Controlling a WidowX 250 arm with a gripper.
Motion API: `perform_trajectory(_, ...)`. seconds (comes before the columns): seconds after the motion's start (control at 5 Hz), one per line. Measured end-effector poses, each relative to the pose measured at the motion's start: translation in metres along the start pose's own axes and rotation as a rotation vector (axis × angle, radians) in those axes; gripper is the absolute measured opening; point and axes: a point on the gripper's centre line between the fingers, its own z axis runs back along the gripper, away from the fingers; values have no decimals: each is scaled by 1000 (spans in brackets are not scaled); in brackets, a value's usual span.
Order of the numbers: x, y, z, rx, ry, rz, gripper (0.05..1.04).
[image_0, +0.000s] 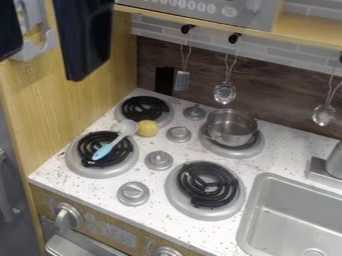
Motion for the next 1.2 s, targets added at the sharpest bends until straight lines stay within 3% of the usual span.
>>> perform_trajectory(0.2, -1, 0, -2, 1, 8, 5, 998)
perform_trajectory(0.4, 15, -2, -10, 0, 6, 52, 998)
perform_trajectory(0.6, 51, -3, -24, -2, -19, 97, 998)
perform_trajectory(1.0, 121, 11, -70, -23, -82, 189, 998)
perform_trajectory(1.2, 154, 15, -102, -4, -89, 193, 998)
